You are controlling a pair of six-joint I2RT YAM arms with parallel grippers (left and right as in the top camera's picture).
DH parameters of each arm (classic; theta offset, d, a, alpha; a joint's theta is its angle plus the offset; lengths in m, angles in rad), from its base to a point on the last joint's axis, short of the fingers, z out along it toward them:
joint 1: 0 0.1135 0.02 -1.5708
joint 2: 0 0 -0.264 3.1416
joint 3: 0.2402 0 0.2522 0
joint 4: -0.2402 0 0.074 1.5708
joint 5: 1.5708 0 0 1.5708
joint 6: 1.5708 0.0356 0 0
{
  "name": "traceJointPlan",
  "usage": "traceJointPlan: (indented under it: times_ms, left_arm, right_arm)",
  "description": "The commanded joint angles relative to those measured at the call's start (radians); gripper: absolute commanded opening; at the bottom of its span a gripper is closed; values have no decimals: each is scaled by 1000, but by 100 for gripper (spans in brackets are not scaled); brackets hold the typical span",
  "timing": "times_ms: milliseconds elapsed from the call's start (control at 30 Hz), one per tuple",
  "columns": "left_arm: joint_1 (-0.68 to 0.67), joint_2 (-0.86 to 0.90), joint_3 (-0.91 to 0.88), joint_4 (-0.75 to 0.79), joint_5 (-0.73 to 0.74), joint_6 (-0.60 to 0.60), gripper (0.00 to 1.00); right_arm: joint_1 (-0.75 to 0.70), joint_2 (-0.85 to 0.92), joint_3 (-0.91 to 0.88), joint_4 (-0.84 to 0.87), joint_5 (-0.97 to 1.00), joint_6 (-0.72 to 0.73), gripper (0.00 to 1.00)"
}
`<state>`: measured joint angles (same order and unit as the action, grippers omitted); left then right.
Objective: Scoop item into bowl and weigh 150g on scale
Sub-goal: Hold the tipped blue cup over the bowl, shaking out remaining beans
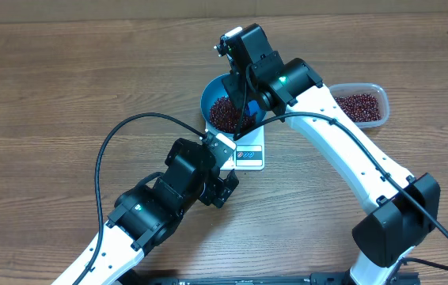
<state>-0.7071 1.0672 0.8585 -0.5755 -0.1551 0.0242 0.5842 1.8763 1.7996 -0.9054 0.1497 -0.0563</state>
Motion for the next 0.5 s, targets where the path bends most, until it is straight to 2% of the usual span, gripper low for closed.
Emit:
traceJointPlan:
  times_ms: [0, 467]
  left_arm:
    - [2, 4, -5, 3, -12, -13, 100]
    - [2, 5, -5, 3, -13, -13, 100]
  right_arm:
    - [6, -48, 42, 6, 15, -5, 4]
    - [6, -48, 42, 7, 25, -77, 4]
